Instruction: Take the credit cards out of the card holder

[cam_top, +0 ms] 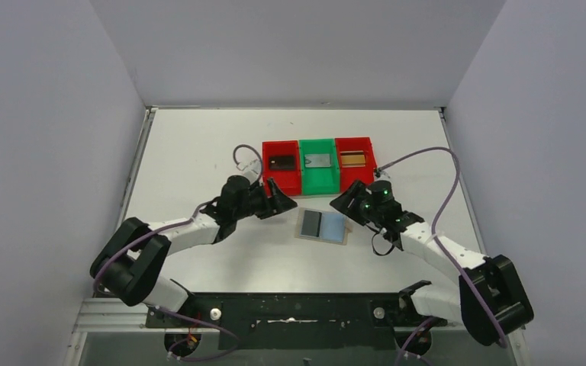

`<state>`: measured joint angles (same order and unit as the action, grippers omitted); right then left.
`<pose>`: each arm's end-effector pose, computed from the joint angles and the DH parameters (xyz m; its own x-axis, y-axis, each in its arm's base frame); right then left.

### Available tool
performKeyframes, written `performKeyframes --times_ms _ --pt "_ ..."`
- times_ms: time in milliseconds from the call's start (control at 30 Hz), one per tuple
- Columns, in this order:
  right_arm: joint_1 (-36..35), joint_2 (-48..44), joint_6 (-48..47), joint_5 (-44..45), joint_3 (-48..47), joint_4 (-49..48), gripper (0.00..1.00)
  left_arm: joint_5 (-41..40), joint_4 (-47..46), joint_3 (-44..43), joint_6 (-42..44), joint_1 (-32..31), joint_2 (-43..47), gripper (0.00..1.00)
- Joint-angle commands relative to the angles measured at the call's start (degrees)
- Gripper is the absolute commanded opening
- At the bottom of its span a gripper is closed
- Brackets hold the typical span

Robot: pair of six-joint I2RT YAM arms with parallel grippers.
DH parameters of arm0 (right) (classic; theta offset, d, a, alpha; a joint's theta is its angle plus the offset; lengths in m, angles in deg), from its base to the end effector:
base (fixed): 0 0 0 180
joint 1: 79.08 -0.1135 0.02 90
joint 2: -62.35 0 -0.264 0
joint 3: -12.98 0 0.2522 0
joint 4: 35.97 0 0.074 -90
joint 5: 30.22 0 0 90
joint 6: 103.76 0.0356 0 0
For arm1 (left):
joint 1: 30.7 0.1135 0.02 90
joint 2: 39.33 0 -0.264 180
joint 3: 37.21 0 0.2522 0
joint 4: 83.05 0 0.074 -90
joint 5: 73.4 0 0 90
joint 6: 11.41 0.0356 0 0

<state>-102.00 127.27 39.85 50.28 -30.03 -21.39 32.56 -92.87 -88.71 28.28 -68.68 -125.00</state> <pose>0.2094 0.0949 0.1936 -0.7325 0.5523 -0.3980 0.1405 0.6947 0.7054 0.2362 -0.1968 0.1905 -0.8148 -0.3025 -0.4946 0.2539 0.5808 -0.7735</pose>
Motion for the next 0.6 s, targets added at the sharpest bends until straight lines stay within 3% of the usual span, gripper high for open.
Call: performKeyframes --times_ms 0,233,567 --pt "-3.38 6.44 1.65 -2.99 -2.85 -7.67 0.51 3.21 -4.99 7.65 -5.77 8.67 2.81 0.59" --pt "-7.43 16.41 0.88 -4.99 -8.45 -8.62 0.48 3.4 4.22 6.03 0.35 11.17 6.41 0.59" --pt "-7.44 23.79 1.24 -8.15 -9.54 -10.13 0.49 4.44 8.68 4.48 4.56 10.65 7.54 0.59"
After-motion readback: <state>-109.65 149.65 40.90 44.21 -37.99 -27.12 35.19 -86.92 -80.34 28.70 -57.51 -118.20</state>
